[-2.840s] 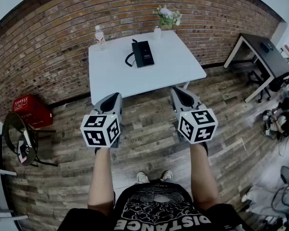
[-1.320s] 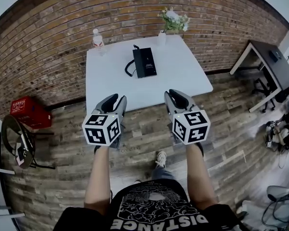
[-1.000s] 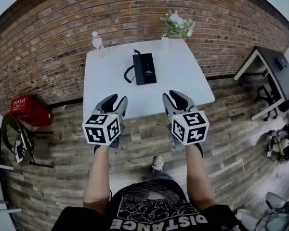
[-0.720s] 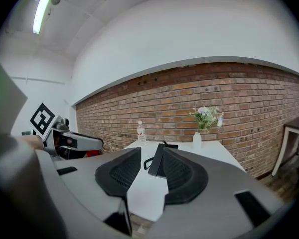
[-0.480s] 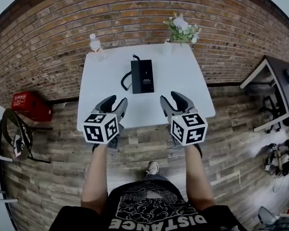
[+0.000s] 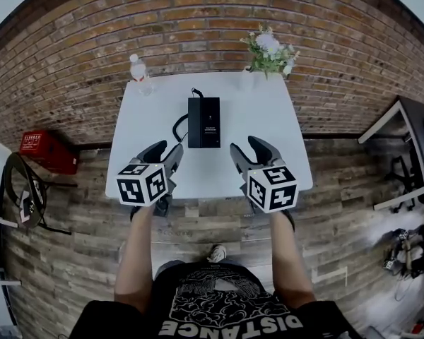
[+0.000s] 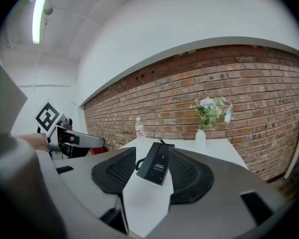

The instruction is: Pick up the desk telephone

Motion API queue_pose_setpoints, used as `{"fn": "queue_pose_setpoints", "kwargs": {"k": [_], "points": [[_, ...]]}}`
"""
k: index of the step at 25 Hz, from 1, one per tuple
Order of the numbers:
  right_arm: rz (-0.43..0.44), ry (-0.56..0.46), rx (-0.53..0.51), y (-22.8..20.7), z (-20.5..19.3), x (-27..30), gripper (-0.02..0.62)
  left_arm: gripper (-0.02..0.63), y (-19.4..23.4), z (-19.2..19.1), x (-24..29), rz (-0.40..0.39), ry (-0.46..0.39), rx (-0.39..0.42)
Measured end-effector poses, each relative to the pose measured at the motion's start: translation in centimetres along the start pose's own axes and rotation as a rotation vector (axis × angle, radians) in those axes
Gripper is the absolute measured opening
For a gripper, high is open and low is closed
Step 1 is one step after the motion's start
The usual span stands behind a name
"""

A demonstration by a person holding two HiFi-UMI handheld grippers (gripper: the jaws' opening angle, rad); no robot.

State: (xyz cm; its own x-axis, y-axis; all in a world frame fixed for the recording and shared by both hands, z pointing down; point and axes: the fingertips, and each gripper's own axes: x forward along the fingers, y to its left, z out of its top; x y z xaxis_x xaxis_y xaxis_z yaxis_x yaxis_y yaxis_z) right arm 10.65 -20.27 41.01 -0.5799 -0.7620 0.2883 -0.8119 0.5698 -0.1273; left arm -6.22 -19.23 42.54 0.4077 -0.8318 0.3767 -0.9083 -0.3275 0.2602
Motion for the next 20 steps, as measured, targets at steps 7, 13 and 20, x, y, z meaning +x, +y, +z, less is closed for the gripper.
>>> {"fn": "queue_pose_setpoints", "kwargs": {"k": [7,13,20], "points": [[0.044,0.016,0.014,-1.7,0.3,1.9,0.19,0.17,1.0,0.5,2.1,0.019,0.041,-0.007],[0.081,0.048,0.028,-2.5,-0.5,4.0,0.198,0.17,1.8,-0.5,4.5,0.002,0.109,-0.008],[0.115,0.1,0.072,-3.6,-1.9,8.0,0.206,0.17,3.9,-1.0,8.6,-0.049,0.148,-0.049]]}}
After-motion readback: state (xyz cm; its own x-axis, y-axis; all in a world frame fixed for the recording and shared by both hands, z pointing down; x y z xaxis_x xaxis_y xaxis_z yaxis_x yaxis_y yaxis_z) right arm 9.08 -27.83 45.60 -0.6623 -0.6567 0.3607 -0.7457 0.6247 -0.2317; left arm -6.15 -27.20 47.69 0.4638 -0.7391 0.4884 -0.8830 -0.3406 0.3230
